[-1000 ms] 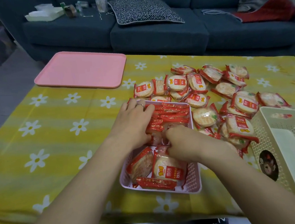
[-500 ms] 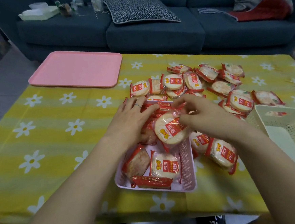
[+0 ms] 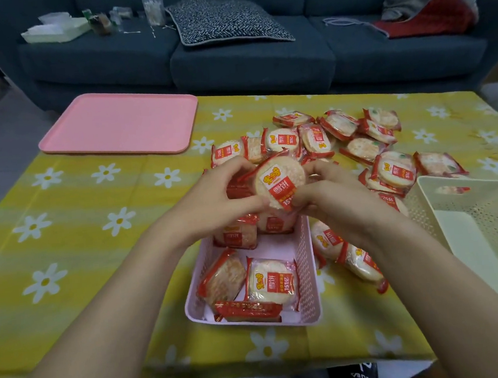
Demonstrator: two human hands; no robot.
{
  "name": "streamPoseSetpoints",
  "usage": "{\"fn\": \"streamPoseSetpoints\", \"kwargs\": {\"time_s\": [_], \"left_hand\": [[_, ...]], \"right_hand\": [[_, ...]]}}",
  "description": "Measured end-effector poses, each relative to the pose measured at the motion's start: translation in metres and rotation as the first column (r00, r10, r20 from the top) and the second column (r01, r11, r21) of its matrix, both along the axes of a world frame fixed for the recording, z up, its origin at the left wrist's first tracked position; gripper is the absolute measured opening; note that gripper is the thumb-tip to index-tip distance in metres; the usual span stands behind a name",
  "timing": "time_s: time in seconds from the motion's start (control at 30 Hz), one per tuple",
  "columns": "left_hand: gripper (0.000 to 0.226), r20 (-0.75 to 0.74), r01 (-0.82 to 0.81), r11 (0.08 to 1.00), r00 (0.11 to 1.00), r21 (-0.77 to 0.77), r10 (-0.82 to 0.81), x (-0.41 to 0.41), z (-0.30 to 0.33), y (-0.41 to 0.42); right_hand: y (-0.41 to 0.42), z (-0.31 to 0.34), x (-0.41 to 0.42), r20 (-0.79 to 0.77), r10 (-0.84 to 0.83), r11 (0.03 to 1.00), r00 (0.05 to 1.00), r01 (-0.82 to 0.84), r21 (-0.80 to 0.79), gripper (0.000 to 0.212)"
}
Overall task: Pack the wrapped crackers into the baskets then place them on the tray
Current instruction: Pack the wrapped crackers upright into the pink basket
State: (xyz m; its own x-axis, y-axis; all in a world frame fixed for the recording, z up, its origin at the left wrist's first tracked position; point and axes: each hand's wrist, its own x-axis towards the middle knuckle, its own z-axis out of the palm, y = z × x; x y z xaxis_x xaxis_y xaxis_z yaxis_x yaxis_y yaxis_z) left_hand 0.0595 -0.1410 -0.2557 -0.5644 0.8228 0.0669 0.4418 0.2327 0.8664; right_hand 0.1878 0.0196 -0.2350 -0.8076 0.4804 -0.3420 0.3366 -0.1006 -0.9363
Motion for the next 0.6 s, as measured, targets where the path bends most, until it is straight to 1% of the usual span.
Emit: {"fn": "streamPoseSetpoints", "kwargs": {"time_s": [0.03,0.07,0.1,0.17,0.23,0.3,0.33,0.37,0.4,0.43,0.47,0.5,0.53,0.6], "left_hand": [[0.027,-0.049,-0.013,1.000,0.999,0.027,0.014,-0.001,-0.002,0.001],[0.022,-0.090,-0.018,0.999,0.996,0.044,0.022,-0.001,-0.004,0.002],[0.020,-0.118,-0.020,0.998,0.993,0.051,0.025,-0.002,-0.006,0.003],[0.023,-0.152,-0.007,0.998,0.988,0.060,0.016,-0.002,-0.009,0.005],[0.024,-0.219,0.012,0.999,0.976,0.034,-0.005,0.000,-0.012,0.006],[0.030,-0.326,0.024,0.999,0.945,-0.027,-0.032,-0.001,-0.016,0.006],[0.041,-0.382,0.020,0.997,0.923,-0.075,-0.048,-0.003,-0.019,0.006],[0.059,-0.442,0.003,0.990,0.895,-0.141,-0.066,-0.005,-0.023,0.005],[0.079,-0.499,-0.029,0.976,0.862,-0.216,-0.085,-0.006,-0.027,0.004],[0.097,-0.541,-0.071,0.954,0.835,-0.292,-0.104,-0.007,-0.031,0.002],[0.110,-0.569,-0.110,0.926,0.813,-0.361,-0.125,-0.006,-0.034,0.000],[0.118,-0.593,-0.137,0.900,0.791,-0.413,-0.151,-0.005,-0.038,0.000],[0.120,-0.615,-0.153,0.882,0.768,-0.445,-0.177,-0.005,-0.042,-0.001],[0.118,-0.654,-0.177,0.869,0.730,-0.462,-0.200,-0.006,-0.045,0.000]], "right_hand": [[-0.001,-0.001,-0.001,0.009,0.017,0.998,1.000,-0.017,0.059,0.034],[-0.001,-0.002,-0.001,0.022,0.044,0.986,0.999,-0.047,0.158,0.035],[-0.001,-0.003,0.000,0.030,0.069,0.958,0.997,-0.075,0.278,0.037],[-0.003,-0.004,0.002,-0.018,0.112,0.861,0.994,-0.088,0.501,0.043],[-0.007,-0.003,0.003,-0.065,0.184,0.727,0.981,-0.091,0.680,0.046],[-0.008,-0.007,0.003,-0.012,0.270,0.546,0.963,-0.143,0.826,0.047],[-0.008,-0.009,0.002,0.041,0.303,0.441,0.952,-0.179,0.880,0.047],[-0.008,-0.013,0.001,0.097,0.319,0.343,0.943,-0.210,0.915,0.049],[-0.008,-0.016,0.000,0.142,0.321,0.266,0.936,-0.233,0.935,0.050],[-0.009,-0.020,-0.001,0.174,0.315,0.209,0.933,-0.247,0.946,0.048],[-0.010,-0.023,-0.001,0.197,0.310,0.167,0.930,-0.257,0.952,0.045],[-0.010,-0.027,-0.002,0.216,0.308,0.131,0.926,-0.266,0.955,0.042],[-0.010,-0.030,-0.004,0.233,0.307,0.093,0.923,-0.272,0.958,0.039],[-0.008,-0.038,-0.007,0.257,0.283,0.008,0.924,-0.270,0.963,0.031]]}}
